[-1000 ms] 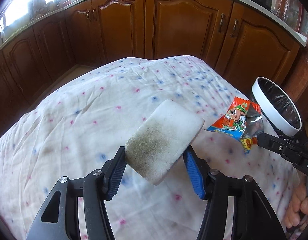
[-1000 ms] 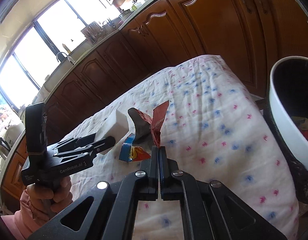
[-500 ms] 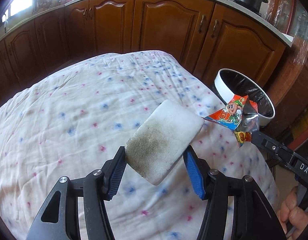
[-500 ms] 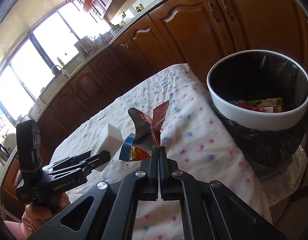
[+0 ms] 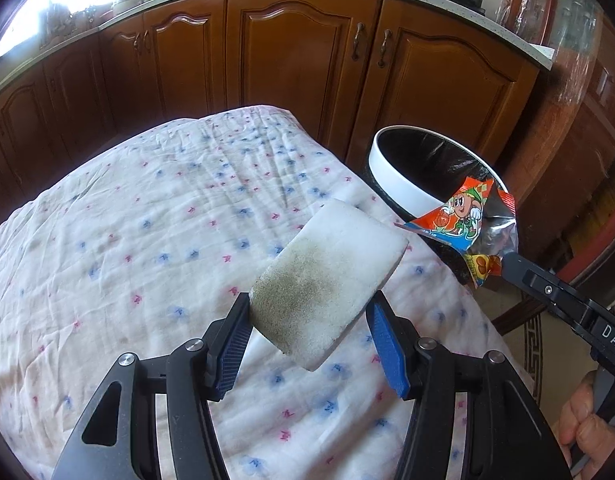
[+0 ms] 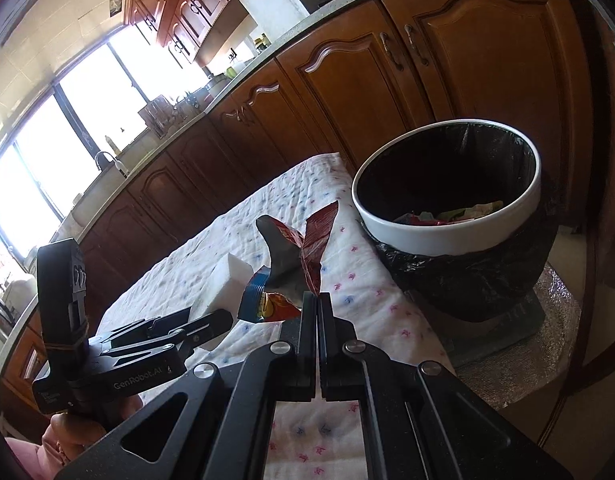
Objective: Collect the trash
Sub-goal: 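Carry sponge and snack bag over the bin while both tools open to drop them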
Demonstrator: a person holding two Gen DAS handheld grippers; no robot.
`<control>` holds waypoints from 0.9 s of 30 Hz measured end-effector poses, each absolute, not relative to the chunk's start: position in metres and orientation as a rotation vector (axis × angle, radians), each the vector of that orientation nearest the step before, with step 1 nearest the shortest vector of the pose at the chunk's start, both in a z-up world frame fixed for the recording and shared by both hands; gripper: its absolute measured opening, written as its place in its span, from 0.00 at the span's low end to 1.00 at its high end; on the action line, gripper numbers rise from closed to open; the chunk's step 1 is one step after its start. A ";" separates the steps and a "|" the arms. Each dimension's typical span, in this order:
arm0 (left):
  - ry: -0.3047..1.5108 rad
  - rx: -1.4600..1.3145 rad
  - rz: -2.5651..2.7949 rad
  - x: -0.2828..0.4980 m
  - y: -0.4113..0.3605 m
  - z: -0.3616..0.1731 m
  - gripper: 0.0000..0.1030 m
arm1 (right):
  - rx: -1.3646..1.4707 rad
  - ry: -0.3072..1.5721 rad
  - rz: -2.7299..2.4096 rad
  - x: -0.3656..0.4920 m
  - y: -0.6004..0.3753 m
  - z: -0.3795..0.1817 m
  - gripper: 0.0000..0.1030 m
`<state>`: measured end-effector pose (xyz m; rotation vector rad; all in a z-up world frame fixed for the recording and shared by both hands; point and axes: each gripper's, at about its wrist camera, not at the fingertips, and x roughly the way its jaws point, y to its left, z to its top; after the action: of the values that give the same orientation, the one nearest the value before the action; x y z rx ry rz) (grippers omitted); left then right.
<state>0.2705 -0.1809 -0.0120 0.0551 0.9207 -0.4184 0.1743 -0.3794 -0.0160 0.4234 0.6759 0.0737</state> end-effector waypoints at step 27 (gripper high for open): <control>0.877 0.135 -0.487 0.302 -0.252 0.005 0.55 | 0.416 0.613 -0.045 0.174 -0.456 0.011 0.00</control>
<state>0.3023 -0.2521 0.0052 0.1351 0.8768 -0.4865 0.1741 -0.4560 0.0108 0.4159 0.6133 -0.0446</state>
